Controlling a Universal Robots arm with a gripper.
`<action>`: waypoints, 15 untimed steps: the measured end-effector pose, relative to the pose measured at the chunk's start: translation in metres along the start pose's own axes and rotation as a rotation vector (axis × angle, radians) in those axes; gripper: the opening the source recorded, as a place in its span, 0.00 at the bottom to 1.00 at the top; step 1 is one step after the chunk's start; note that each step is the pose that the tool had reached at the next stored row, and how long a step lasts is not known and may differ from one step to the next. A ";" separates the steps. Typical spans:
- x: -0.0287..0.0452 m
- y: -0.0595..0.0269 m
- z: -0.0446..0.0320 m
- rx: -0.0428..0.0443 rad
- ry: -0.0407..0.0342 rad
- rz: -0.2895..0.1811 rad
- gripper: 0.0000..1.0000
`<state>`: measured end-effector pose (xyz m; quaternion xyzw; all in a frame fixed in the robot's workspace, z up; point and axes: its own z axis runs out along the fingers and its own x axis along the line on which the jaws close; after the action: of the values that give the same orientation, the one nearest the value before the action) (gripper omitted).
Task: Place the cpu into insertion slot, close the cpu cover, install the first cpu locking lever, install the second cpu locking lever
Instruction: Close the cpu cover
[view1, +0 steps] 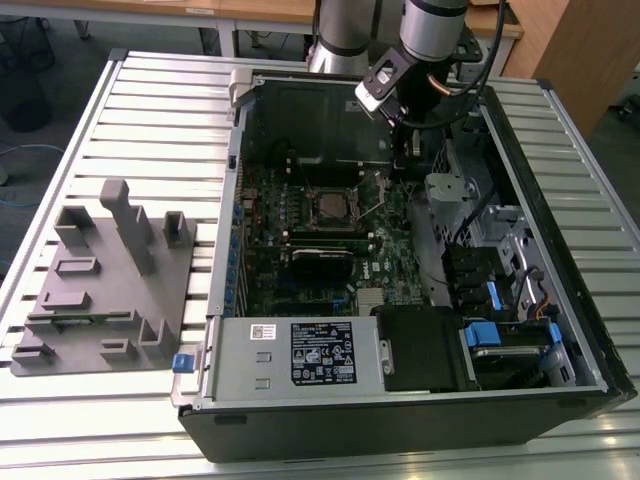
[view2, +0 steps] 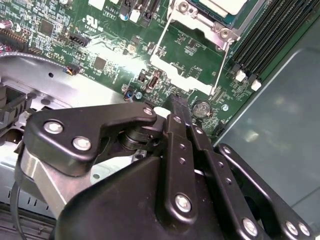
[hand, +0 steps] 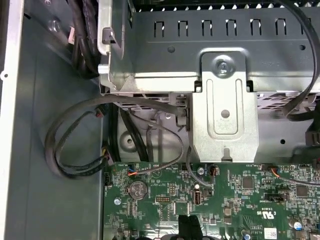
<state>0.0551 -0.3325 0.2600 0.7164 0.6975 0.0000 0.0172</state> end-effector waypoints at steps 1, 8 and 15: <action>0.0000 0.0001 0.0000 -0.0001 0.0001 0.000 0.10; 0.0001 0.0007 0.0037 -0.0001 0.0003 0.000 0.10; 0.0003 0.0024 0.0108 0.0000 -0.0003 0.000 0.10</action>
<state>0.0578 -0.3325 0.2492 0.7163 0.6976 -0.0001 0.0173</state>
